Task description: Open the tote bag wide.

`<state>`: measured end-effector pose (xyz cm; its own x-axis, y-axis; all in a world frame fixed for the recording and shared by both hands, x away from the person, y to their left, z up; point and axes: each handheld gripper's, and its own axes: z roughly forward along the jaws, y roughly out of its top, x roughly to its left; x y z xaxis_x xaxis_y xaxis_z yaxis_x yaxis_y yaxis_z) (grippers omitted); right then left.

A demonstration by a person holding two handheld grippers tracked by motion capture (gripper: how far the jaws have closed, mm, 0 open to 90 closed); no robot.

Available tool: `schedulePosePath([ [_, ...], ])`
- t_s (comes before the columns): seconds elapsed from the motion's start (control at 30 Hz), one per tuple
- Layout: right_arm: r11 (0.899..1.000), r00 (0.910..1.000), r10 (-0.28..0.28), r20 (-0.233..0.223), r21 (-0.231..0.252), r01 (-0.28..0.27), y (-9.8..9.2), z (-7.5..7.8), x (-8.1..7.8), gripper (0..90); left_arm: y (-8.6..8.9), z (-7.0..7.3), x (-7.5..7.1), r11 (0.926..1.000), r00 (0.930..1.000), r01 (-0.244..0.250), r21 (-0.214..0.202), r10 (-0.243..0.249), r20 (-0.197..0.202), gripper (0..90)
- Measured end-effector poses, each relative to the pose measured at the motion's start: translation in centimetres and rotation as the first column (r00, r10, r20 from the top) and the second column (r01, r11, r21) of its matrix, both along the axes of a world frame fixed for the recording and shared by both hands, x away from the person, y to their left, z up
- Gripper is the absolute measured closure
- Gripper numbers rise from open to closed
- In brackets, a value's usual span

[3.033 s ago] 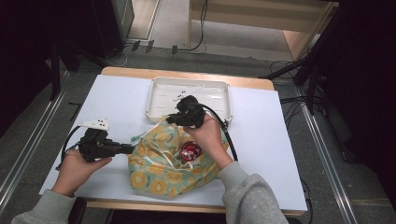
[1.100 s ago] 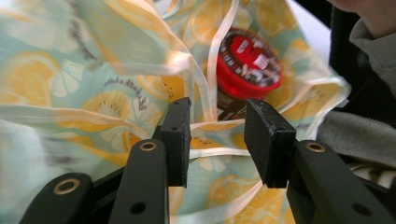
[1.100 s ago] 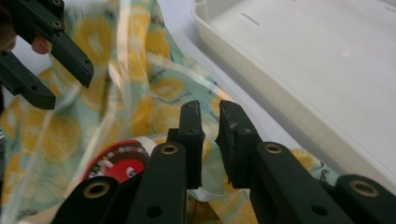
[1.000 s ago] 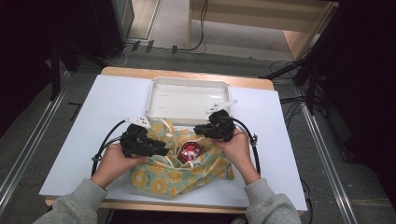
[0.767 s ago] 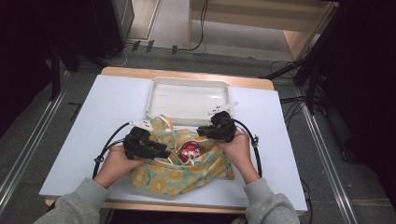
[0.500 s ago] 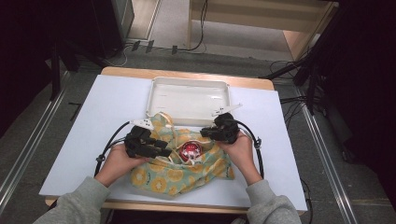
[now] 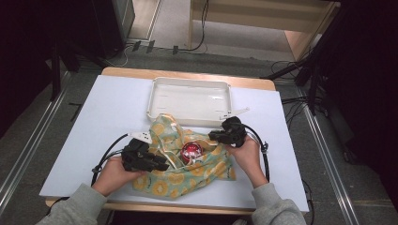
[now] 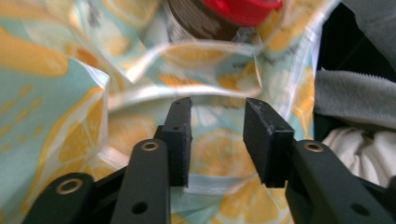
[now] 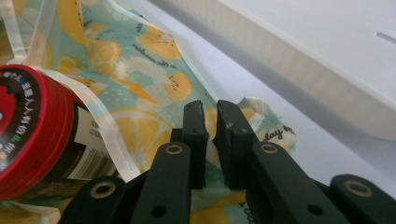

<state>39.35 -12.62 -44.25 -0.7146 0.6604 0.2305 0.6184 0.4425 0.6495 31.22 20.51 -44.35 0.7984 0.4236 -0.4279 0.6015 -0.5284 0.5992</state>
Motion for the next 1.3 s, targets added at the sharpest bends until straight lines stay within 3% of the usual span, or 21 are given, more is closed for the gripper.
schedulePosePath([
  [0.2,1.0,0.9999,-0.008,-0.007,-0.001,0.008,-0.5,-0.4,-0.3,85.1,-0.1,-0.6,-1.1,0.9997,0.9993,0.023,0.009,-0.023,-0.029,78.7],
  [0.23,1.0,0.9999,-0.015,-0.007,0.0,0.015,-0.7,-0.5,-0.5,86.8,-0.3,-0.7,-1.4,0.999,0.9992,0.031,0.031,-0.03,-0.026,81.0],
  [0.33,0.999,0.9996,-0.027,-0.004,0.02,0.027,-1.0,-0.1,-0.7,88.9,-0.4,-0.7,-1.4,0.9992,0.999,0.031,0.025,-0.03,-0.034,87.6],
  [0.67,0.992,0.9957,-0.032,0.087,0.127,0.021,-1.8,3.8,-2.8,90.0,-1.2,-0.8,-1.7,0.9983,0.9975,0.054,0.02,-0.053,-0.046,90.0],
  [0.77,0.99,0.9965,-0.011,0.083,0.141,0.0,-1.5,4.2,-3.3,90.0,-1.5,-0.8,-2.0,0.9975,0.9964,0.068,0.018,-0.067,-0.051,90.0],
  [0.83,0.991,0.9977,0.032,0.06,0.128,-0.04,-0.6,3.9,-3.9,90.0,-1.8,-1.1,-2.4,0.9963,0.9949,0.082,0.027,-0.08,-0.062,90.0],
  [1.0,0.995,0.9978,0.062,0.025,0.08,-0.064,0.0,2.3,-4.6,90.0,-2.1,-1.5,-3.1,0.9945,0.9915,0.1,0.031,-0.097,-0.087,90.0],
  [1.3,0.999,0.9985,0.045,-0.032,0.02,-0.044,-1.7,-0.2,-6.1,90.0,-1.8,-2.1,-3.9,0.9945,0.9882,0.099,0.033,-0.095,-0.121,90.0],
])
